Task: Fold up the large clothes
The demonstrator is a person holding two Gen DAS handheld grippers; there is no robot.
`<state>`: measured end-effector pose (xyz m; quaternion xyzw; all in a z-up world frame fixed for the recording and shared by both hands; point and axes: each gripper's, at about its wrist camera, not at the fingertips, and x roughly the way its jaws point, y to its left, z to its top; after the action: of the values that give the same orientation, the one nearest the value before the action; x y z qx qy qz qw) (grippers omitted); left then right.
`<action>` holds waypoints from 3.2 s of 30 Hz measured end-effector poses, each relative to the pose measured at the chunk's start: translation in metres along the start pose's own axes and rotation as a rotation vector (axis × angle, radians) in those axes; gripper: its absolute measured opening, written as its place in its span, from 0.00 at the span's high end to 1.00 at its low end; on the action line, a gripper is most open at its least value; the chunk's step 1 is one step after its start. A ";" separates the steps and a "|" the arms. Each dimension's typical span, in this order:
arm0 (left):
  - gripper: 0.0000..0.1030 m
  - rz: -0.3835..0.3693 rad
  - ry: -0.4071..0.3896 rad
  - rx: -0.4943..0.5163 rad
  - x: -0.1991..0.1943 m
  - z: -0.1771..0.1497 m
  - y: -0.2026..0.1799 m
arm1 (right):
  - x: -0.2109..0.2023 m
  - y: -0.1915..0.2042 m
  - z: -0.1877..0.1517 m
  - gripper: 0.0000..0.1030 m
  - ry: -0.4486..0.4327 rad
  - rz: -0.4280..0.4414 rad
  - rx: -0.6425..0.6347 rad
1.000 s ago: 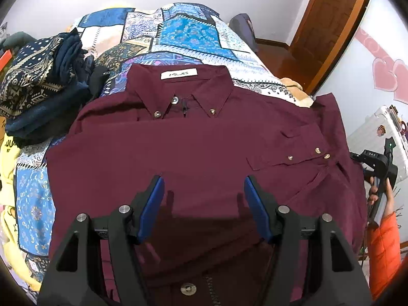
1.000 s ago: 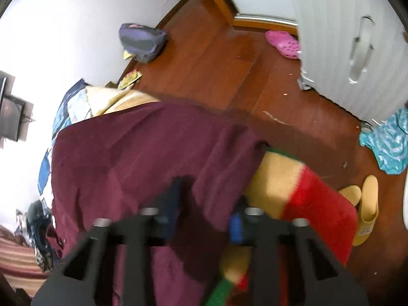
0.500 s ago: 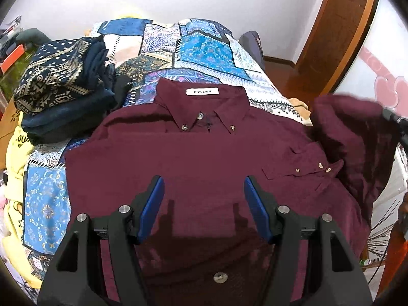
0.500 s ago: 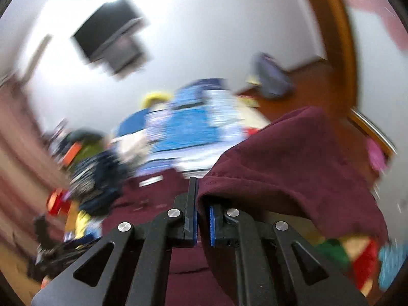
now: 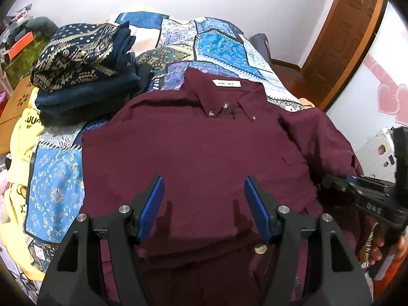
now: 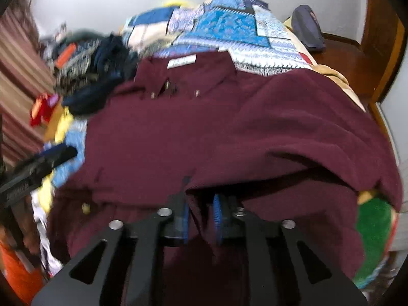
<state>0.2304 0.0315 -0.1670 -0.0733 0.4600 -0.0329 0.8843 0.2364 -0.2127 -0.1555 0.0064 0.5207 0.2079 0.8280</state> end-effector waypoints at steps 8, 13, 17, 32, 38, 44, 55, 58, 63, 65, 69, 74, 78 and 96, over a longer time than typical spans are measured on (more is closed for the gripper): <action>0.38 0.036 -0.036 0.029 -0.007 0.001 -0.014 | -0.065 0.000 -0.008 0.46 -0.182 -0.061 -0.082; 0.38 0.042 -0.046 0.062 -0.008 0.006 -0.027 | -0.087 -0.043 -0.005 0.43 -0.243 -0.095 0.060; 0.38 0.032 -0.040 0.077 -0.004 0.007 -0.037 | -0.092 -0.095 -0.010 0.43 -0.255 -0.143 0.215; 0.38 0.021 -0.001 0.030 0.018 0.012 -0.041 | -0.003 -0.205 -0.030 0.43 -0.079 0.117 0.739; 0.38 0.018 0.017 -0.002 0.025 0.010 -0.035 | 0.015 -0.219 -0.022 0.44 -0.144 0.130 0.840; 0.38 -0.029 0.015 -0.053 0.028 0.010 -0.028 | -0.010 -0.198 -0.003 0.86 -0.208 -0.024 0.697; 0.38 0.022 -0.064 -0.049 0.007 0.010 0.002 | -0.125 -0.061 0.059 0.89 -0.492 -0.074 0.273; 0.38 0.073 -0.097 -0.008 -0.004 0.007 0.012 | -0.127 -0.020 0.070 0.89 -0.495 0.009 0.195; 0.38 0.118 -0.137 0.013 -0.026 -0.003 0.042 | -0.104 0.062 0.085 0.89 -0.438 0.155 0.074; 0.35 0.132 -0.141 -0.008 -0.032 -0.009 0.058 | -0.082 0.086 0.085 0.89 -0.381 0.195 0.037; 0.34 0.148 -0.134 -0.085 -0.040 -0.022 0.091 | -0.027 0.124 0.077 0.88 -0.216 0.216 -0.038; 0.34 0.175 -0.114 -0.145 -0.045 -0.037 0.119 | 0.021 0.146 0.060 0.85 -0.027 0.228 -0.124; 0.34 0.190 -0.099 -0.160 -0.043 -0.040 0.123 | 0.030 0.157 0.044 0.81 0.078 0.230 -0.212; 0.24 0.219 -0.134 0.221 -0.035 -0.011 0.002 | -0.066 0.015 0.021 0.53 -0.198 0.016 0.018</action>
<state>0.2014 0.0367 -0.1452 0.0729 0.3989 0.0183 0.9139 0.2251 -0.2174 -0.0855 0.0383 0.4381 0.2083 0.8737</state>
